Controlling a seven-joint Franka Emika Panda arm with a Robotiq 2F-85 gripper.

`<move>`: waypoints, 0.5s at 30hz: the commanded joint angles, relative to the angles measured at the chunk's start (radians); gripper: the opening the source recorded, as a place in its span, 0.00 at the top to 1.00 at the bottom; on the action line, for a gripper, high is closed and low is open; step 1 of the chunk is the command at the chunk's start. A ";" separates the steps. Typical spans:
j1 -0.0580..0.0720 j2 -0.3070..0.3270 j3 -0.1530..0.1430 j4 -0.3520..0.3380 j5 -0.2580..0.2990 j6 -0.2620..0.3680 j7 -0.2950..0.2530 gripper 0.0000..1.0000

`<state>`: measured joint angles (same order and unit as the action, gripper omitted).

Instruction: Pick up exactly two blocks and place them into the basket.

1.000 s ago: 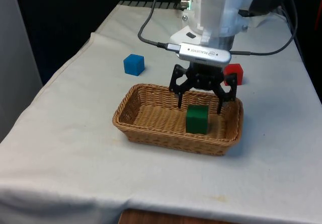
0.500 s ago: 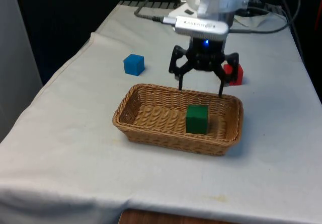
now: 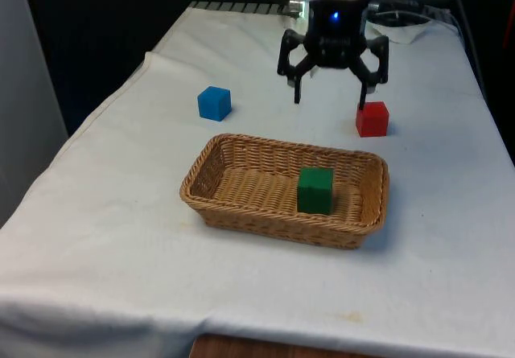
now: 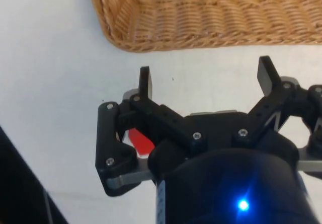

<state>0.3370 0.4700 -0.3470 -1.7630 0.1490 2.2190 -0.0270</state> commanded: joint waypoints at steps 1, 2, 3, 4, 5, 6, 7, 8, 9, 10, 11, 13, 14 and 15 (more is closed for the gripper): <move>0.006 -0.016 -0.002 -0.019 -0.004 0.007 0.004 0.00; 0.002 -0.010 0.001 -0.012 0.000 0.000 0.000 0.00; 0.007 -0.028 -0.001 -0.031 -0.004 0.008 0.003 0.00; 0.008 -0.039 -0.001 -0.043 -0.004 0.009 0.003 0.00; 0.009 -0.049 0.000 -0.054 -0.004 0.009 0.003 0.00; 0.010 -0.058 0.001 -0.064 -0.004 0.010 0.003 0.00; 0.011 -0.070 0.001 -0.076 -0.004 0.010 0.003 0.00; 0.012 -0.081 0.002 -0.088 -0.004 0.011 0.003 0.00; 0.012 -0.102 0.003 -0.110 -0.005 0.011 0.003 0.00; 0.013 -0.114 0.004 -0.123 -0.006 0.012 0.003 0.00; 0.013 -0.125 0.005 -0.134 -0.006 0.012 0.003 0.00; 0.013 -0.134 0.006 -0.144 -0.006 0.012 0.002 0.00; 0.013 -0.145 0.006 -0.155 -0.007 0.012 0.002 0.00; 0.014 -0.156 0.007 -0.166 -0.007 0.012 0.002 0.00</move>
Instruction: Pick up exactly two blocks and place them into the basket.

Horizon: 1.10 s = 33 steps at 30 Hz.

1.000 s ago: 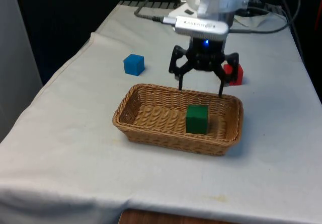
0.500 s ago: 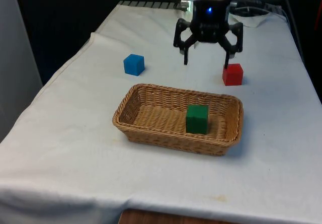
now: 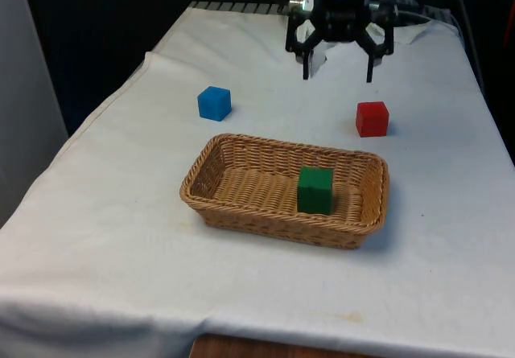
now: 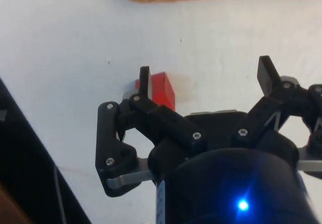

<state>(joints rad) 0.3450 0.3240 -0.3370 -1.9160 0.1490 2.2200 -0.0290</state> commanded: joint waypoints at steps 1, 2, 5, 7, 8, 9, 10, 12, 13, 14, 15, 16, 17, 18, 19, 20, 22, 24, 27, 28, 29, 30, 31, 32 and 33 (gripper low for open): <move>0.006 -0.029 -0.002 -0.033 -0.007 0.011 0.004 0.00; 0.006 -0.039 -0.001 -0.044 -0.008 0.011 0.004 0.00; 0.006 -0.069 0.001 -0.076 -0.009 0.012 0.003 0.00; 0.001 -0.063 0.004 -0.067 -0.001 0.001 -0.002 0.00; 0.005 -0.088 0.001 -0.098 -0.011 0.016 0.001 0.00; 0.004 -0.097 0.001 -0.108 -0.012 0.017 0.000 0.00; 0.003 -0.105 0.000 -0.118 -0.014 0.020 -0.002 0.00; -0.002 -0.130 -0.007 -0.148 -0.027 0.029 -0.010 0.00; -0.003 -0.136 -0.010 -0.157 -0.031 0.033 -0.014 0.00; -0.001 -0.130 -0.007 -0.149 -0.023 0.021 -0.011 0.00; -0.004 -0.142 -0.015 -0.165 -0.035 0.037 -0.017 0.00; -0.004 -0.150 -0.023 -0.177 -0.043 0.043 -0.023 0.00; -0.004 -0.153 -0.028 -0.182 -0.047 0.047 -0.026 0.00; -0.005 -0.155 -0.033 -0.187 -0.050 0.051 -0.030 0.00; -0.005 -0.158 -0.037 -0.190 -0.054 0.054 -0.033 0.00; -0.004 -0.159 -0.041 -0.193 -0.057 0.057 -0.035 0.00; -0.006 -0.164 -0.055 -0.201 -0.070 0.063 -0.043 0.00; -0.006 -0.164 -0.055 -0.201 -0.070 0.063 -0.043 0.00; -0.006 -0.170 -0.075 -0.213 -0.085 0.074 -0.055 0.00; -0.005 -0.172 -0.080 -0.216 -0.088 0.076 -0.056 0.00; -0.006 -0.175 -0.085 -0.221 -0.093 0.080 -0.059 0.00; -0.005 -0.167 -0.084 -0.212 -0.082 0.066 -0.063 0.00; -0.006 -0.180 -0.095 -0.231 -0.103 0.086 -0.062 0.00; -0.005 -0.182 -0.099 -0.235 -0.108 0.090 -0.063 0.00; -0.006 -0.185 -0.103 -0.242 -0.114 0.094 -0.064 0.00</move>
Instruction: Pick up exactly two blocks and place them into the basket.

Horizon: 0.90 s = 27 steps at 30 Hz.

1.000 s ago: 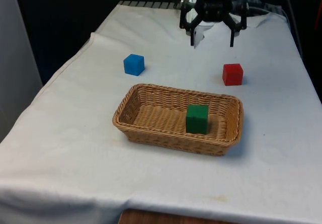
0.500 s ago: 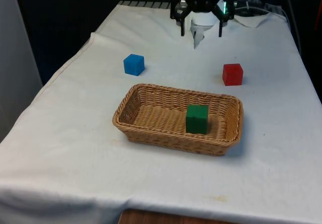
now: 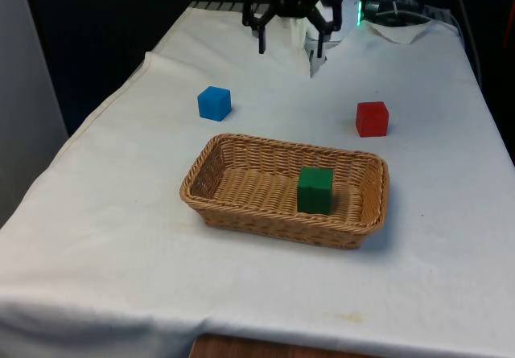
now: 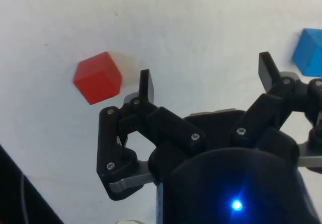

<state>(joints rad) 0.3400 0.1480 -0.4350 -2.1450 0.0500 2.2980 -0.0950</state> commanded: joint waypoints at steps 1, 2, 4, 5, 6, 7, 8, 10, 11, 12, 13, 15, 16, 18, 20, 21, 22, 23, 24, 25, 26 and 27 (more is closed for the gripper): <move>-0.001 -0.012 -0.009 -0.018 -0.021 0.019 0.002 0.00; -0.001 -0.015 -0.013 -0.023 -0.026 0.022 0.002 0.00; 0.000 -0.013 -0.017 -0.023 -0.022 0.015 -0.001 0.00; -0.001 -0.025 -0.025 -0.042 -0.045 0.035 0.002 0.00; -0.001 -0.028 -0.029 -0.048 -0.052 0.039 0.003 0.00; 0.000 -0.031 -0.033 -0.055 -0.058 0.044 0.004 0.00; 0.000 -0.035 -0.037 -0.063 -0.065 0.050 0.005 0.00; 0.000 -0.041 -0.043 -0.078 -0.079 0.062 0.007 0.00; 0.000 -0.044 -0.047 -0.087 -0.085 0.068 0.008 0.00; -0.001 -0.050 -0.054 -0.105 -0.099 0.083 0.009 0.00; 0.000 -0.045 -0.050 -0.095 -0.080 0.065 0.000 0.00; -0.001 -0.056 -0.061 -0.122 -0.111 0.097 0.011 0.00; -0.001 -0.058 -0.064 -0.131 -0.117 0.104 0.011 0.00; -0.002 -0.064 -0.074 -0.155 -0.131 0.125 0.010 0.00; -0.003 -0.066 -0.083 -0.171 -0.139 0.140 0.009 0.00; -0.001 -0.061 -0.079 -0.162 -0.121 0.124 0.000 0.00; -0.003 -0.067 -0.086 -0.177 -0.143 0.146 0.008 0.00; -0.004 -0.067 -0.092 -0.186 -0.146 0.155 0.006 0.00; -0.004 -0.067 -0.096 -0.193 -0.150 0.164 0.004 0.00; -0.005 -0.066 -0.101 -0.200 -0.153 0.172 0.002 0.00; -0.007 -0.064 -0.112 -0.214 -0.156 0.190 -0.006 0.00; -0.007 -0.063 -0.118 -0.221 -0.157 0.198 -0.011 0.00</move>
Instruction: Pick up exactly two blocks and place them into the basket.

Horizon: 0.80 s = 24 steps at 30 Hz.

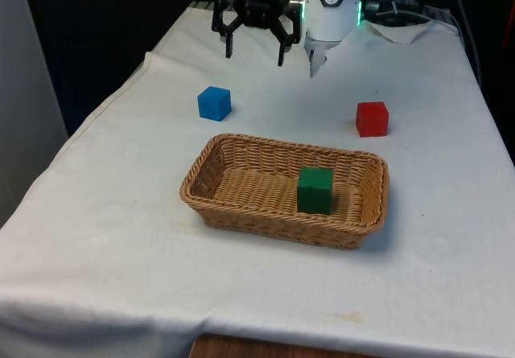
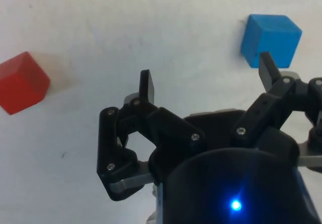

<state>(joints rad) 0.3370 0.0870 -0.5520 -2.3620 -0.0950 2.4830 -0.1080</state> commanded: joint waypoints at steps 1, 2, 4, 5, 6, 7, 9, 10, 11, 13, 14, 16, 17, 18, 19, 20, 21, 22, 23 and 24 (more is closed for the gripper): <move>-0.005 -0.001 -0.007 -0.009 -0.013 0.020 -0.002 0.00; 0.000 0.000 -0.007 -0.007 -0.002 0.009 -0.005 0.00; -0.005 0.003 -0.019 -0.021 -0.014 0.037 -0.012 0.00; -0.005 0.005 -0.025 -0.026 -0.014 0.044 -0.017 0.00; -0.006 0.009 -0.036 -0.036 -0.013 0.058 -0.028 0.00; -0.007 0.011 -0.042 -0.042 -0.013 0.067 -0.034 0.00; -0.008 0.016 -0.053 -0.051 -0.012 0.081 -0.044 0.00; -0.010 0.019 -0.059 -0.056 -0.011 0.090 -0.050 0.00; -0.005 0.016 -0.055 -0.049 -0.004 0.071 -0.047 0.00; -0.010 0.024 -0.070 -0.065 -0.010 0.106 -0.061 0.00; -0.011 0.027 -0.076 -0.069 -0.009 0.114 -0.067 0.00; -0.014 0.037 -0.093 -0.081 -0.006 0.136 -0.085 0.00; -0.015 0.040 -0.098 -0.086 -0.006 0.145 -0.091 0.00; -0.016 0.043 -0.105 -0.091 -0.005 0.154 -0.098 0.00; -0.017 0.046 -0.110 -0.095 -0.005 0.161 -0.103 0.00; -0.011 0.048 -0.110 -0.088 -0.004 0.145 -0.096 0.00; -0.017 0.049 -0.116 -0.099 -0.004 0.168 -0.108 0.00; -0.016 0.051 -0.122 -0.117 0.003 0.186 -0.116 0.00; -0.016 0.050 -0.123 -0.127 0.005 0.193 -0.118 0.00; -0.016 0.049 -0.123 -0.136 0.008 0.200 -0.120 0.00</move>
<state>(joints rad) 0.3230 0.1440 -0.6790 -2.4860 -0.0970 2.6680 -0.2190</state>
